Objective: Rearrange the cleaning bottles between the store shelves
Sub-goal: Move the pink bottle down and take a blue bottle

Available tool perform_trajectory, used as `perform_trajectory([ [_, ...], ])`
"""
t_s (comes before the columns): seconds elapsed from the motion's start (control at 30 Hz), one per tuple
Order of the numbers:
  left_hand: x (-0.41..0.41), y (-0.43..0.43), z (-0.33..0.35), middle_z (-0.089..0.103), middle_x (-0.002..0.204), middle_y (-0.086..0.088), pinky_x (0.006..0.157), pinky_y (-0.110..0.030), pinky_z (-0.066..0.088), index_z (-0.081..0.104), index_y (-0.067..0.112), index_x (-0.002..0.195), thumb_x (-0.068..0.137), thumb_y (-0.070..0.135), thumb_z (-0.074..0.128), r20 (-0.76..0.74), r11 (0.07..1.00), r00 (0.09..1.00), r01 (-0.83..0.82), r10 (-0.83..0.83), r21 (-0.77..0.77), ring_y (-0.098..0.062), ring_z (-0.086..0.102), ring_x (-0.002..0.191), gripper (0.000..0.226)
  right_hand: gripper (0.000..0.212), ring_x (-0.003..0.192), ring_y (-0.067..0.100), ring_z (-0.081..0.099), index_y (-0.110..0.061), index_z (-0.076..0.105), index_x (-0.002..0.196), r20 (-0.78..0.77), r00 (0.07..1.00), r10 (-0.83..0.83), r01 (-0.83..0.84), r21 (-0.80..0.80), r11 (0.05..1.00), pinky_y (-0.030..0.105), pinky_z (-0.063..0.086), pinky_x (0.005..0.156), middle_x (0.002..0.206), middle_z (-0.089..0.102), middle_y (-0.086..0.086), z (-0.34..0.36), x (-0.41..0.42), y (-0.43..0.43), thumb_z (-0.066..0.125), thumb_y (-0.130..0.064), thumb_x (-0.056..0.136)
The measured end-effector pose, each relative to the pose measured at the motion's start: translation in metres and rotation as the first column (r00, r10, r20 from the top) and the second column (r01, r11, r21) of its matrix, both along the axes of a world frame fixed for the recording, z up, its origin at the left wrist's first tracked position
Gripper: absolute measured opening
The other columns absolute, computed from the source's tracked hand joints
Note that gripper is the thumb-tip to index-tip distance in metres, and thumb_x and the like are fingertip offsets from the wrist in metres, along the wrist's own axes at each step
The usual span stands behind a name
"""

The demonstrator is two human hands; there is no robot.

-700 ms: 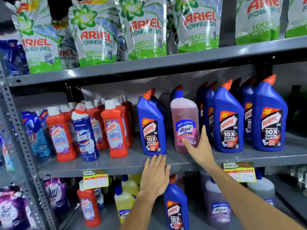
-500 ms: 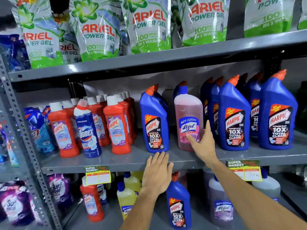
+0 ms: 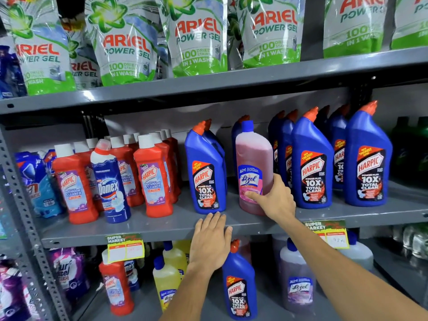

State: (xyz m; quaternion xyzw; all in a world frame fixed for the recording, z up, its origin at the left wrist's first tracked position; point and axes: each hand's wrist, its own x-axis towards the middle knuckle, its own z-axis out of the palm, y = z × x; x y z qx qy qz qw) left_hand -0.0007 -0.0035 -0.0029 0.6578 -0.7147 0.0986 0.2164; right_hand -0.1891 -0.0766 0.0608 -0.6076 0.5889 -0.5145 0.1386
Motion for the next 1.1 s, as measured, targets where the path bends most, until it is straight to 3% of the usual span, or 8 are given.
perform_trajectory([
  [0.27,-0.001,0.0,0.001,0.035,0.159,-0.001,0.122,-0.039,0.01,0.034,0.018,0.15,0.104,0.044,0.024,0.023,1.0,1.0,0.01,-0.009,-0.027,-0.017,0.022,0.149,0.054,0.073,0.097,0.018,0.067,-0.033,0.048,0.111,0.17,0.985,0.028,-0.002,-0.149,0.989,0.046,0.058,0.083,0.104,0.069,-0.011,-0.012,-0.004,0.053,0.083,-0.065,0.057],
  [0.4,-0.004,0.002,-0.004,0.032,0.16,-0.005,0.123,-0.042,0.007,0.035,0.013,0.15,0.103,0.04,0.026,0.068,0.994,0.997,-0.011,0.018,-0.105,-0.021,0.014,0.152,0.054,0.069,0.09,0.012,0.069,-0.036,0.047,0.108,0.192,0.98,0.044,-0.004,-0.207,0.978,0.041,0.059,0.077,0.1,0.07,-0.017,-0.03,-0.011,0.084,0.086,-0.062,0.057],
  [0.53,-0.01,0.017,-0.026,0.014,0.165,-0.009,0.124,-0.044,0.006,0.02,0.011,0.155,0.103,0.038,0.025,0.073,0.963,0.997,-0.008,0.029,-0.27,-0.022,0.003,0.153,0.06,0.079,0.093,0.011,0.07,-0.037,0.049,0.117,0.238,0.971,0.037,0.015,-0.213,0.977,0.035,0.057,0.078,0.102,0.072,-0.016,-0.064,-0.015,0.108,0.086,-0.065,0.054],
  [0.63,-0.012,0.031,-0.06,0.003,0.166,-0.008,0.123,-0.045,0.006,0.009,0.013,0.157,0.102,0.037,0.029,0.052,0.954,0.998,0.048,-0.035,-0.296,-0.022,-0.002,0.153,0.063,0.079,0.085,-0.004,0.07,-0.033,0.057,0.114,0.295,0.955,0.035,0.016,-0.169,0.985,0.025,0.058,0.072,0.094,0.073,-0.021,-0.101,-0.019,0.122,0.086,-0.069,0.05],
  [0.77,-0.005,0.045,-0.116,0.006,0.165,-0.008,0.123,-0.044,0.01,0.011,0.012,0.156,0.101,0.036,0.033,0.024,0.984,0.999,0.029,-0.025,-0.175,-0.022,0.002,0.153,0.064,0.064,0.08,-0.01,0.07,-0.052,0.056,0.104,0.301,0.953,0.034,-0.003,-0.105,0.994,0.021,0.056,0.067,0.091,0.071,-0.033,-0.149,-0.024,0.133,0.086,-0.071,0.05],
  [0.9,0.011,0.051,-0.175,0.01,0.165,-0.011,0.123,-0.042,0.008,0.015,0.008,0.155,0.102,0.041,0.027,0.003,0.999,0.999,-0.035,0.035,0.027,-0.025,0.007,0.153,0.064,0.076,0.086,-0.004,0.071,-0.041,0.055,0.114,0.286,0.958,0.017,-0.026,0.027,0.999,0.024,0.058,0.07,0.099,0.072,-0.028,-0.195,-0.03,0.132,0.087,-0.07,0.051],
  [1.03,0.029,0.041,-0.226,0.0,0.166,-0.013,0.123,-0.039,0.0,0.004,0.006,0.156,0.101,0.048,0.021,0.015,0.958,0.998,-0.066,0.064,0.281,-0.025,-0.001,0.153,0.071,0.068,0.085,-0.01,0.067,-0.061,0.046,0.108,0.26,0.966,-0.01,-0.022,0.119,0.993,0.006,0.049,0.063,0.098,0.067,-0.037,-0.235,-0.03,0.127,0.088,-0.065,0.054],
  [1.1,0.035,0.031,-0.245,-0.003,0.165,-0.015,0.122,-0.039,-0.002,0.001,0.005,0.155,0.101,0.049,0.023,0.017,0.926,0.997,-0.077,0.077,0.371,-0.027,-0.003,0.153,0.073,0.069,0.084,-0.01,0.067,-0.067,0.041,0.106,0.249,0.967,-0.055,0.014,0.165,0.986,0.007,0.049,0.065,0.092,0.068,-0.034,-0.254,-0.027,0.122,0.088,-0.063,0.055],
])
